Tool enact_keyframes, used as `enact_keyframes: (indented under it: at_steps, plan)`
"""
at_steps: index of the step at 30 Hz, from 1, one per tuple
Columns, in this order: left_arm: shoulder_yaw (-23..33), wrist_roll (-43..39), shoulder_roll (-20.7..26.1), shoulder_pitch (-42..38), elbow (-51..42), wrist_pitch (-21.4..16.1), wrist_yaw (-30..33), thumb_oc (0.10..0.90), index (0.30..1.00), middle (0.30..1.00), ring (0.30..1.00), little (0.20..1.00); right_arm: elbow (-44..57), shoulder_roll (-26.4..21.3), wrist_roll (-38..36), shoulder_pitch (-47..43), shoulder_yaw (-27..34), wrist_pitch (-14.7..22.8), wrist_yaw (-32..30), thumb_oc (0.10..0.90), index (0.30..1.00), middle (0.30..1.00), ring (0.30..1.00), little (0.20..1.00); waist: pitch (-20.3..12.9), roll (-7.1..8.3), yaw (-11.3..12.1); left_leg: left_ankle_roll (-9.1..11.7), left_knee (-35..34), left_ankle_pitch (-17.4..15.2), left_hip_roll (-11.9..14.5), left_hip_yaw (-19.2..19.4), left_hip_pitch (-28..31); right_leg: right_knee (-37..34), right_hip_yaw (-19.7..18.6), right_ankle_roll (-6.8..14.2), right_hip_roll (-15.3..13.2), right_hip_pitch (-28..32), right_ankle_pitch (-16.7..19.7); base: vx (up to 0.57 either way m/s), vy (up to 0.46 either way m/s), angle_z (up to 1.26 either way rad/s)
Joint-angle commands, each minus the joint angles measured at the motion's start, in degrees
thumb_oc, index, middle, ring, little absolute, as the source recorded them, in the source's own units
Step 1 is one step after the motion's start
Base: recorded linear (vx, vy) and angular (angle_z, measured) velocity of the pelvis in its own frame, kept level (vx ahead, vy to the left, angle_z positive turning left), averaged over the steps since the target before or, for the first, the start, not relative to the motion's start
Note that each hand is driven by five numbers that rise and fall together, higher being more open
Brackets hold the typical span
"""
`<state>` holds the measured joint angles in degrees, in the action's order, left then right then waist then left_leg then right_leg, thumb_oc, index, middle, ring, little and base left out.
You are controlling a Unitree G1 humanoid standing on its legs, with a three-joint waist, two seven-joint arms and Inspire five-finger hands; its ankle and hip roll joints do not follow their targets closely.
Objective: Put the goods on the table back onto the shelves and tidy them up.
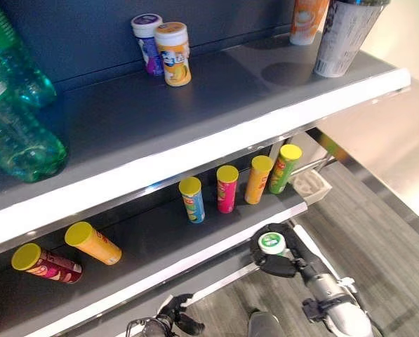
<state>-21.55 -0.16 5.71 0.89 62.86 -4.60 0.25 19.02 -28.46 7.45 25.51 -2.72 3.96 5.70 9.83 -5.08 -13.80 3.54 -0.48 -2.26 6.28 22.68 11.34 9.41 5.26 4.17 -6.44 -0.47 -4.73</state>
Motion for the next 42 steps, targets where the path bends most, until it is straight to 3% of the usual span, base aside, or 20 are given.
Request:
enact_keyframes:
  at_steps: [1, 5, 6, 7, 12, 20, 28, 32, 37, 42]
  plan:
    - [1.49, 0.18, 1.29, -5.13, 0.93, -3.2, 0.52, 0.8, 0.9, 0.9, 0.9, 0.9, 10.53, 0.01, -3.93, -3.64, 2.01, 7.06, -2.22, 0.4, 0.3, 0.3, 0.3, 0.3, -2.76, 4.62, -1.33, -0.36, -4.52, -0.38, -3.66, -2.71, -4.03, -7.4, -3.25, 0.75, -0.39, 3.62, 7.86, -0.03, -0.084, 0.22]
    - [1.34, -0.45, 1.37, -5.72, 1.66, -3.39, 0.27, 0.8, 0.9, 0.9, 0.9, 0.9, 13.35, -4.18, -8.61, -1.57, 1.2, 8.23, -0.84, 0.4, 0.3, 0.3, 0.3, 0.3, -4.25, 5.57, -1.27, -0.54, -4.52, -0.3, -2.91, -2.82, -4.18, -12.46, -3.76, 0.98, 0.12, 5.49, 9.62, 0.0, -0.101, 0.01]
    - [1.78, -0.81, 1.72, -5.19, 3.02, -3.34, 0.11, 0.8, 0.9, 0.9, 0.9, 0.9, 17.7, -6.8, -12.93, -0.93, 0.73, 9.95, 0.24, 0.4, 0.3, 0.3, 0.3, 0.3, -4.59, 6.17, -1.04, -0.42, -4.52, -0.23, -2.57, -3.21, -4.32, -13.67, -3.75, 0.96, 0.25, 6.02, 9.78, -0.04, -0.187, -0.08]
    - [1.46, -0.79, 2.04, -4.87, 4.1, -3.29, -0.53, 0.8, 0.9, 0.9, 0.9, 0.9, 23.75, -12.69, -18.22, -0.36, 0.78, 11.34, 1.66, 0.4, 0.3, 0.3, 0.3, 0.3, -4.89, 7.06, -0.86, -0.23, -4.52, 0.07, -2.0, -3.31, -4.53, -14.41, -3.62, 0.87, 0.45, 6.31, 9.56, -0.06, -0.173, 0.01]
    - [1.08, -2.77, 1.49, -3.13, 5.96, -2.97, -1.91, 0.8, 0.9, 0.9, 0.9, 0.9, 32.1, -25.43, -26.46, -0.28, 3.12, 12.57, 2.6, 0.4, 0.3, 0.3, 0.3, 0.3, -5.93, 8.71, -0.97, -0.45, -4.52, 0.25, -1.07, -2.94, -3.71, -14.41, -4.07, 1.1, 1.0, 6.08, 9.61, -0.06, -0.089, 0.03]
    - [-2.95, -3.42, -0.33, -2.75, 7.73, -2.83, -3.35, 0.8, 0.9, 0.9, 0.9, 0.9, 34.72, -36.76, -30.77, -6.59, 5.8, 13.51, 0.97, 0.4, 0.3, 0.3, 0.3, 0.3, -8.15, 9.58, -1.34, -0.72, -4.52, 0.73, -0.45, -2.45, -3.03, -14.41, -4.88, 0.95, 1.51, 5.75, 10.24, -0.02, -0.023, -0.17]
    - [-4.9, -3.67, -1.7, -2.03, 8.77, -2.43, -4.15, 0.8, 0.9, 0.9, 0.9, 0.9, 31.62, -39.1, -30.77, -14.1, 5.76, 13.26, -2.26, 0.4, 0.3, 0.3, 0.3, 0.3, -9.49, 10.24, -0.71, -0.71, -4.52, 0.87, -0.21, -3.38, -3.25, -14.41, -4.48, 0.65, 1.7, 5.48, 10.53, -0.01, 0.004, -0.02]
    - [-4.82, -3.68, -2.14, -1.66, 8.65, -2.01, -3.94, 0.8, 0.9, 0.9, 0.9, 0.9, 28.26, -36.15, -30.58, -22.32, -0.37, 12.15, -4.08, 0.4, 0.3, 0.3, 0.3, 0.3, -10.04, 10.27, 0.83, -0.64, -4.52, 0.89, -0.3, -4.02, -3.46, -14.41, -3.93, 0.64, 1.7, 5.76, 10.31, 0.0, 0.02, 0.06]
    - [-5.94, -3.88, -2.61, -1.96, 8.04, -1.1, -3.41, 0.8, 0.9, 0.9, 0.9, 0.9, 22.65, -32.33, -32.68, -37.36, -13.9, 9.81, -7.28, 0.4, 0.3, 0.3, 0.3, 0.3, -10.53, 10.31, 3.05, -0.38, -4.52, 0.7, -0.65, -4.82, -3.19, -14.41, -3.07, 0.68, 1.47, 6.79, 9.79, 0.02, 0.015, 0.1]
    - [-6.38, -4.03, -2.48, -2.17, 8.16, -0.71, -3.05, 0.8, 0.9, 0.9, 0.9, 0.9, 21.05, -31.39, -34.17, -44.56, -19.18, 9.38, -8.72, 0.4, 0.3, 0.3, 0.3, 0.3, -10.59, 10.36, 3.9, -0.28, -4.52, 0.64, -0.77, -5.19, -3.04, -14.41, -2.91, 0.62, 1.35, 7.47, 9.43, 0.03, -0.004, 0.1]
